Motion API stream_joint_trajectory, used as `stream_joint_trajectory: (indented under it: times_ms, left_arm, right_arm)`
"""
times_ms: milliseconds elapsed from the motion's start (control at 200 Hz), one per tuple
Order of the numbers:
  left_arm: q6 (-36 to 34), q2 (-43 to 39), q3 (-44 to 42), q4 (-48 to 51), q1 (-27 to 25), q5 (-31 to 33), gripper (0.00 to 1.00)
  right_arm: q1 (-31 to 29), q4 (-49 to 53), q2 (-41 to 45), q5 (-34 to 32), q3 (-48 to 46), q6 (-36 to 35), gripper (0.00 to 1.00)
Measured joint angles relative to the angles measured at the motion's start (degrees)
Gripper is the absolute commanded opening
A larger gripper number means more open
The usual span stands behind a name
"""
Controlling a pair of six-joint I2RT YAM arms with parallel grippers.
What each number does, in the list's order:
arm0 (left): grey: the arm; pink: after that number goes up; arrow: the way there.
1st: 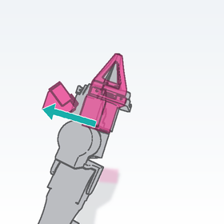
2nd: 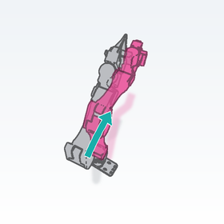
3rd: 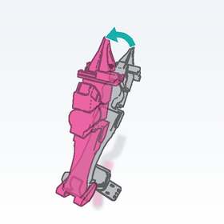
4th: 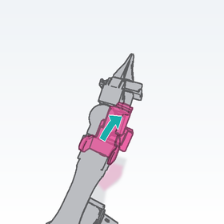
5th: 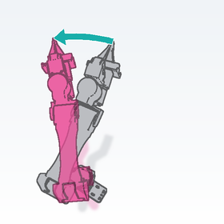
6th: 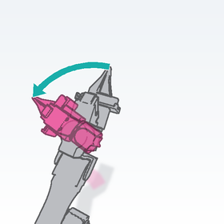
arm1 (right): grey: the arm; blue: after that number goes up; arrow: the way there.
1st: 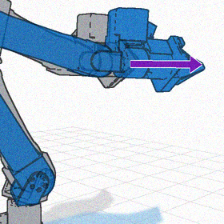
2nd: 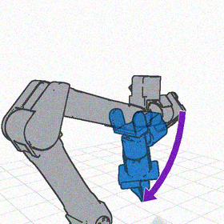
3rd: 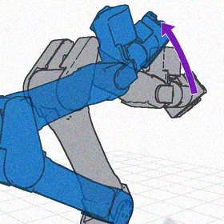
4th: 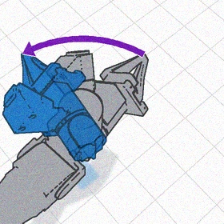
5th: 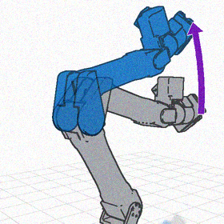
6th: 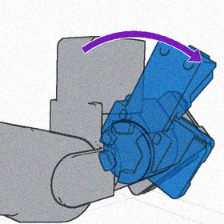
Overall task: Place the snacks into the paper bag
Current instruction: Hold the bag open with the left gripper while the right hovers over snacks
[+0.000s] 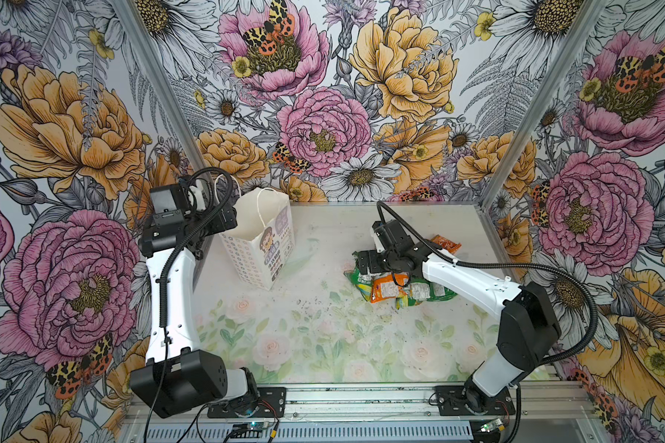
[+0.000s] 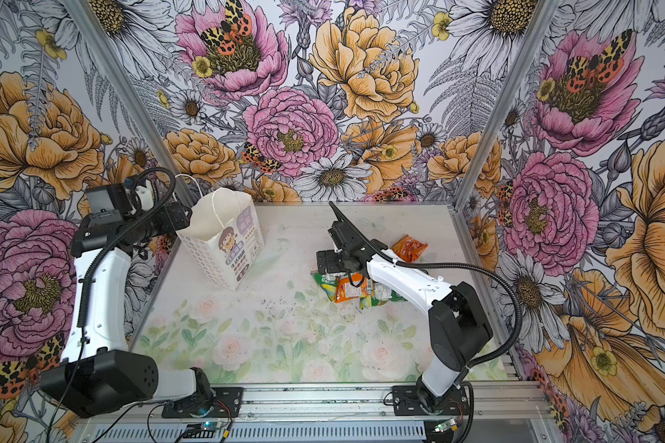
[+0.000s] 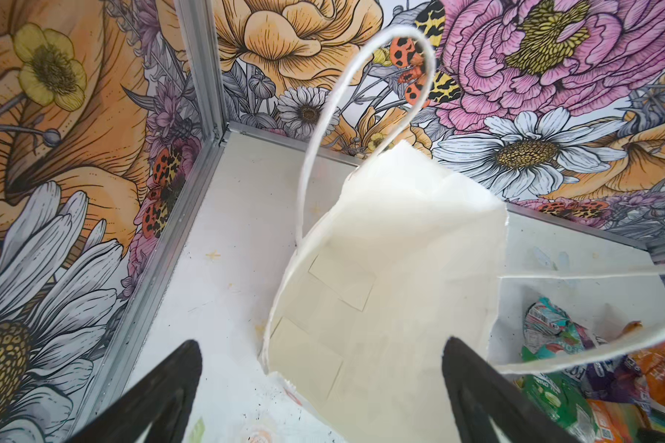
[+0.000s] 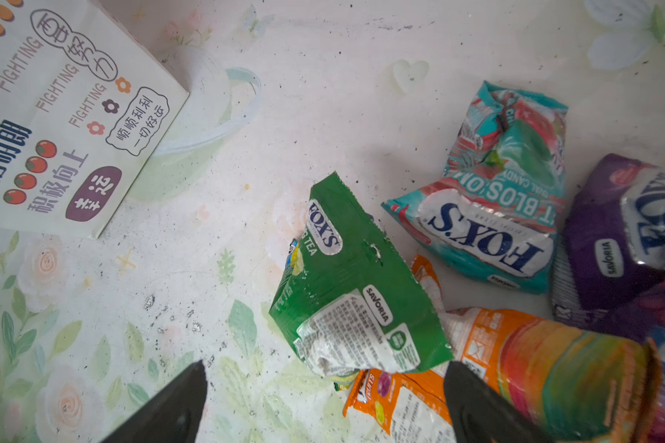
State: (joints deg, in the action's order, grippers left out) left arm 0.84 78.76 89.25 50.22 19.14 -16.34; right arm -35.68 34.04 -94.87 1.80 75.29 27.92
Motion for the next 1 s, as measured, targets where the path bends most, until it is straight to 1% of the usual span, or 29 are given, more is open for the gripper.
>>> stream_joint_trajectory:
  times_ms: [90, 255, 490, 781, 1001]
  left_arm:
    - [-0.83, 1.42, 0.66, 0.22, 1.05, -1.53, 0.99]
    - [-1.86, 3.65, 2.29, 0.17, 1.03, -4.09, 0.99]
    - [-4.81, 6.88, 4.24, 0.22, 0.94, -5.66, 0.99]
    - [-9.9, 8.37, 5.35, 0.17, -1.42, -5.79, 0.99]
    - [-11.93, 9.88, 5.46, 0.2, -2.14, -5.38, 0.99]
  right_arm:
    - [0.0, 0.02, -0.35, -0.02, 0.0, 0.07, 0.98]
    - [0.0, 0.0, -1.46, 0.0, 0.68, -0.52, 0.99]
    - [0.0, 0.02, -2.4, -0.02, 1.09, -1.46, 0.99]
    - [0.0, 0.02, -2.4, -0.02, 1.09, -2.49, 1.0]
    - [0.02, 0.02, -2.4, -0.02, 1.09, -2.93, 1.0]
